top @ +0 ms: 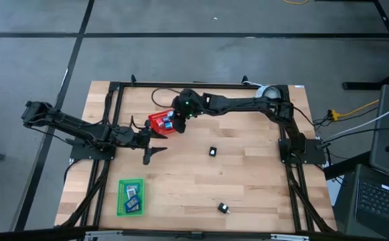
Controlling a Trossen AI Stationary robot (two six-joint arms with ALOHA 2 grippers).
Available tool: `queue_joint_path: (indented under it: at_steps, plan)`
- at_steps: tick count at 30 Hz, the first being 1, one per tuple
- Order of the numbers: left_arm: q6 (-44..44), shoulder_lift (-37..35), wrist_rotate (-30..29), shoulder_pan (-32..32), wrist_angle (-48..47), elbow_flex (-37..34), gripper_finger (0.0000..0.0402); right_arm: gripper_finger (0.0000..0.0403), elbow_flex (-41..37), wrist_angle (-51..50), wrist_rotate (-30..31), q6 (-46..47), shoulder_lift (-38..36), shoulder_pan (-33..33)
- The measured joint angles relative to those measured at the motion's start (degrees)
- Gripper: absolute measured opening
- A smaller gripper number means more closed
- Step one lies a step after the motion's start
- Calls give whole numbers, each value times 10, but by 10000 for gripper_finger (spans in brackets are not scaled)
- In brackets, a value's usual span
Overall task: Pick & Place Office items
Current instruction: Put the light blue charger adapter into the red bin
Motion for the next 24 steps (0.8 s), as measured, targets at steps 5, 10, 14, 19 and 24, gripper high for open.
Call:
queue_joint_path:
  at_steps: [5, 10, 14, 19, 24]
  plan:
    - [0, 0, 0, 0, 6, 0, 212, 128, 0, 25, -8, 13, 4, -3]
    - [0, 0, 0, 0, 8, 0, 212, 128, 0, 27, -12, 26, 20, -6]
    - [9, 0, 0, 0, 8, 0, 212, 128, 0, 47, -13, 30, 33, -8]
    - [11, 0, 0, 0, 8, 0, 212, 128, 0, 59, -14, 33, 40, -11]
    - [11, 0, 0, 0, 8, 0, 212, 128, 0, 67, -26, 33, 41, -16]
